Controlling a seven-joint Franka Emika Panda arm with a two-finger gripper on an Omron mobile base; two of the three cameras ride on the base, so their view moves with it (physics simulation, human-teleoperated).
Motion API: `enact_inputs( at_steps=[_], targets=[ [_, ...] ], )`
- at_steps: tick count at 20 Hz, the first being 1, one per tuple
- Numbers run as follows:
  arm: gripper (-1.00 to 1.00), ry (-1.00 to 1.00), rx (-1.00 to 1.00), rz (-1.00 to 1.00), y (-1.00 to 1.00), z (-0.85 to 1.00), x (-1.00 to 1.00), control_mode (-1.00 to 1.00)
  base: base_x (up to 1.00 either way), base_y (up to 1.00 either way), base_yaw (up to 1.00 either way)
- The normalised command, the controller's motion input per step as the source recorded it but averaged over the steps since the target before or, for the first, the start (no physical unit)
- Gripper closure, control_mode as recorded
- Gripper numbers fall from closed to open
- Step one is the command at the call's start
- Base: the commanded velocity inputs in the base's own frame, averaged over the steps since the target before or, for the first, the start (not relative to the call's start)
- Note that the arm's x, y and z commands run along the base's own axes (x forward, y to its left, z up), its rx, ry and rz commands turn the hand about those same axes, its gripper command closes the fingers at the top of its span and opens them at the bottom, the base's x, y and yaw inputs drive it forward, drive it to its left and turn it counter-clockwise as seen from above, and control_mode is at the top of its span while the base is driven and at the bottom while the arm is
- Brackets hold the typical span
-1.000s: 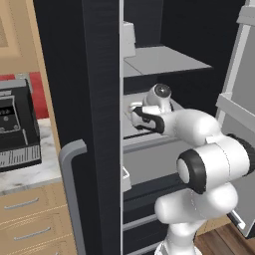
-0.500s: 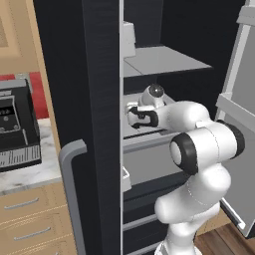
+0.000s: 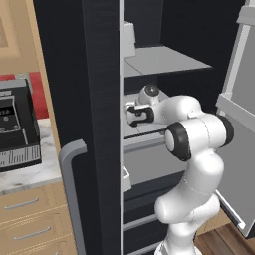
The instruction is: Pick the pear and peach from the fridge and place them on the plate next to the blender to make a fruit smoothie.
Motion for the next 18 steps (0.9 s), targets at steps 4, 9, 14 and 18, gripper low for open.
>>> enact_inputs(
  at_steps=[4, 9, 14, 18],
  targets=[
    [-1.00, 0.04, 0.00, 0.00, 0.00, -0.15, 0.34, -1.00, 0.00, 0.00, 0.00],
    [-1.00, 0.04, 0.00, 0.00, 0.02, -0.17, 0.33, -1.00, 0.00, 0.00, 0.00],
    [-1.00, 0.03, 0.00, 0.00, 0.05, -0.17, 0.23, -1.00, 0.00, 0.00, 0.00],
    [-1.00, 0.02, 0.00, 0.00, 0.06, -0.13, 0.26, -1.00, 0.00, 0.00, 0.00]
  ],
)
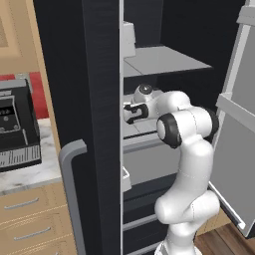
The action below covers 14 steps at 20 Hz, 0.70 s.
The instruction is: Pick the pear and peach from the fridge and place them on the plate next to the blender to make a fruit smoothie.
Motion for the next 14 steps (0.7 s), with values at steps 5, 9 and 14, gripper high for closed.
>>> enact_inputs(
  at_steps=[5, 9, 14],
  targets=[
    [-1.00, 0.03, 0.00, -0.01, 0.07, -0.07, 0.30, -1.00, 0.00, 0.00, 0.00],
    [-1.00, 0.01, 0.00, -0.01, 0.03, -0.11, 0.31, -1.00, 0.00, 0.00, 0.00],
    [-1.00, 0.01, 0.00, 0.00, 0.03, -0.16, 0.26, -1.00, 0.00, 0.00, 0.00]
  ],
)
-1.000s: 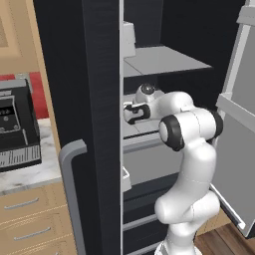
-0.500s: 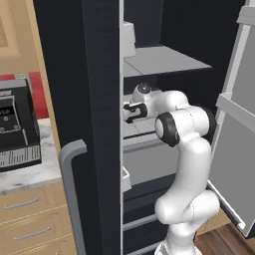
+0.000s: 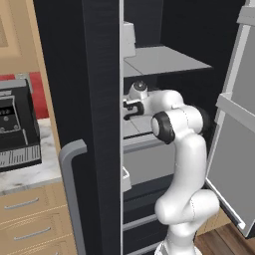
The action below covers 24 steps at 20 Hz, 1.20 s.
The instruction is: Pick the pear and peach from the fridge and place them on the plate next to the blender to make a fruit smoothie.
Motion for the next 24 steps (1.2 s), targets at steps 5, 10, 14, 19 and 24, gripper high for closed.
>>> enact_inputs(
  at_steps=[5, 10, 14, 19, 24],
  targets=[
    [1.00, 0.00, 0.00, 0.00, 0.00, -0.34, 0.03, -1.00, 0.00, 0.00, 0.00],
    [1.00, -0.03, 0.00, 0.00, 0.00, -0.05, 0.01, -1.00, 0.00, 0.00, 0.00],
    [1.00, -0.01, 0.00, 0.00, 0.00, 0.00, -0.05, -1.00, 0.00, 0.00, 0.00],
    [1.00, -0.21, 0.00, 0.00, 0.00, 0.00, -0.54, -1.00, 0.00, 0.00, 0.00],
    [1.00, -0.36, 0.00, -0.02, 0.00, 0.07, -0.92, -1.00, 0.00, 0.00, 0.00]
  ],
)
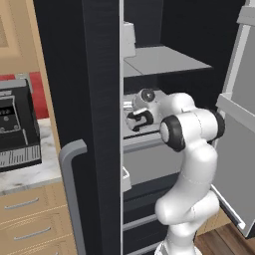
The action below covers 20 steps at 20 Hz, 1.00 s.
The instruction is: Pick the pear and peach from the fridge and place them on the plate next to the blender to make a fruit smoothie.
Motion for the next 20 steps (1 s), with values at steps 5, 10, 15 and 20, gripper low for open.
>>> enact_inputs(
  at_steps=[5, 10, 15, 20],
  targets=[
    [1.00, -0.32, 0.00, -0.07, -0.04, 0.61, -1.00, -1.00, 0.00, 0.00, 0.00],
    [1.00, -0.15, 0.00, -0.07, 0.00, 0.98, -1.00, -1.00, 0.00, 0.00, 0.00],
    [1.00, -0.01, 0.00, -0.08, 0.00, 1.00, -1.00, -1.00, 0.00, 0.00, 0.00],
    [1.00, 0.07, 0.03, -0.03, 0.00, 1.00, -1.00, -1.00, 0.00, 0.00, 0.00]
  ],
)
